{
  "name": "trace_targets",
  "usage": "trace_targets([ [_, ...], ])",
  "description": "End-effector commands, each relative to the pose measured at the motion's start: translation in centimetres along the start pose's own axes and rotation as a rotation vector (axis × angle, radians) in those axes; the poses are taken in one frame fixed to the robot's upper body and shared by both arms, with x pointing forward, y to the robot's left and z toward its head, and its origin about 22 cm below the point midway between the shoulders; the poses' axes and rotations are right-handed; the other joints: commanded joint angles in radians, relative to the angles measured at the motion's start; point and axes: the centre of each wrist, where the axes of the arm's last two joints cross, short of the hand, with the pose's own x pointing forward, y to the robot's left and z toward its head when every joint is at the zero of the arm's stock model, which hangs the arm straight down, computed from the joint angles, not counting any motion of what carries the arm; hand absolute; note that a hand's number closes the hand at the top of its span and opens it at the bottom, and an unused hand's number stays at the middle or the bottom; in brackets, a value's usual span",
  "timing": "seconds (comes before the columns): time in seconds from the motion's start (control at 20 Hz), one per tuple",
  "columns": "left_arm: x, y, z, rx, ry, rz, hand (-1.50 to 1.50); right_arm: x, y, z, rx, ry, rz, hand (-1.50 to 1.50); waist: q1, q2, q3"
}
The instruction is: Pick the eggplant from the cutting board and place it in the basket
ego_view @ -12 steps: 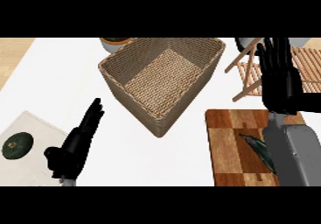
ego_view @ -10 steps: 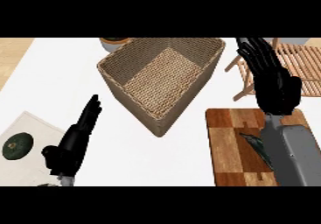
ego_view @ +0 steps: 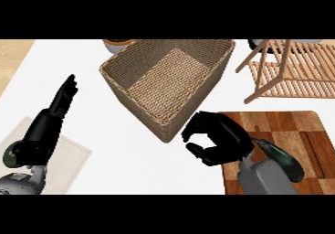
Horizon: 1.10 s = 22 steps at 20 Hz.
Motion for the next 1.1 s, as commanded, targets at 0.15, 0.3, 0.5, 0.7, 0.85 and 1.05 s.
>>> trace_targets([
  [0.15, 0.3, 2.6, -1.5, 0.008, -0.009, -0.044, 0.0, 6.4, 3.2, 2.5, 0.077, 0.067, 0.381, -1.5, -0.034, -0.008, -0.004],
  [0.3, 0.1, 3.5, -1.8, 0.022, -0.011, -0.056, 0.0, 12.5, 1.9, 2.1, 0.035, 0.091, 0.733, -1.5, -0.025, -0.008, -0.006],
  [0.5, -0.1, 2.8, -2.0, -0.016, -0.021, -0.052, 0.0, 18.5, 0.7, 2.3, 0.065, 0.26, 1.097, -1.5, 0.001, 0.001, -0.006],
  [0.7, -0.3, 2.4, -2.1, -0.043, -0.035, -0.037, 0.0, 20.6, 1.7, 1.9, 0.32, 0.481, 1.323, -1.5, 0.028, 0.007, -0.006],
  [0.85, 0.1, 2.2, -2.7, -0.035, -0.045, -0.043, 0.0, 22.5, 0.4, 1.4, 0.478, 0.632, 1.364, -1.5, 0.036, 0.013, -0.005],
  [1.05, 0.9, 2.9, -3.3, -0.049, -0.034, -0.031, 0.0, 23.7, -0.3, -0.7, 0.596, 0.747, 1.364, -1.5, 0.029, 0.008, -0.003],
])
